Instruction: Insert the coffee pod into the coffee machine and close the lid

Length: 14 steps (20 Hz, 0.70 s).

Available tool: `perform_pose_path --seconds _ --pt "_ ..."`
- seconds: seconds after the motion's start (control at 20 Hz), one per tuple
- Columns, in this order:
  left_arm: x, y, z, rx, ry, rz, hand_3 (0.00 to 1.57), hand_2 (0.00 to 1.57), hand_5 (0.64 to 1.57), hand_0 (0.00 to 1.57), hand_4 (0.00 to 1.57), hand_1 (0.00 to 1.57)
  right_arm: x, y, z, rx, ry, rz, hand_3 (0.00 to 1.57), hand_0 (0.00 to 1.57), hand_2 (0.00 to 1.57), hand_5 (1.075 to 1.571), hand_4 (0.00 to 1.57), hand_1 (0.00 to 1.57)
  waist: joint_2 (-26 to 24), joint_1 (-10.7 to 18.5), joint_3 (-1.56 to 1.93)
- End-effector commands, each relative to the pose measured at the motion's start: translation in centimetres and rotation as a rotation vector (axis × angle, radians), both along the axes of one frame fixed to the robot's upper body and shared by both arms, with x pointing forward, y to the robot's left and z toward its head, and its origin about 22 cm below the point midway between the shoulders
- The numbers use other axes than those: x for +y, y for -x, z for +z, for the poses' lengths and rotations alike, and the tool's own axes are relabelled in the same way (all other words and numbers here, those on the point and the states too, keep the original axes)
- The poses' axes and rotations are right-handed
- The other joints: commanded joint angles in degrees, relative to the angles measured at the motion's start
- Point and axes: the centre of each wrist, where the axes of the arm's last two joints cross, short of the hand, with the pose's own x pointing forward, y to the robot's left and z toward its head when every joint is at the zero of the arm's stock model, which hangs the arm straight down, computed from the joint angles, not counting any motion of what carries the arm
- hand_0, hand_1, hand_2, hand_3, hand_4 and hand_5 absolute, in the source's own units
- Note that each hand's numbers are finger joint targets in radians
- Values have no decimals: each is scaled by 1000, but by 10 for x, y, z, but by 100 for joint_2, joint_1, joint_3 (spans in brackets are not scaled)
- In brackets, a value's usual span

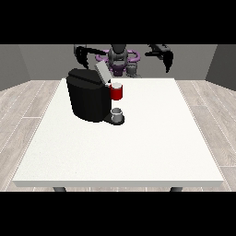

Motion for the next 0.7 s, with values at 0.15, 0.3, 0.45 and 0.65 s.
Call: perform_pose_path --seconds 0.15,0.3,0.45,0.65 --pt "22 13 8 -4 11 6 0 0 1571 0 0 0 14 -23 20 32 8 14 0 0 0 1571 0 0 56 41 -1" --pt "3 11 19 -44 3 44 0 0 1571 0 0 0 13 -24 5 23 35 44 0 0 0 1571 0 0 241 -109 -1" --pt "25 16 17 -47 -13 50 0 0 1571 0 0 0 29 -22 -2 16 67 58 0 0 0 1571 0 0 244 -121 -1" --pt "19 4 25 -90 -37 64 0 0 1571 0 0 0 28 -41 19 -41 84 53 0 0 0 1571 0 0 588 -129 -1"
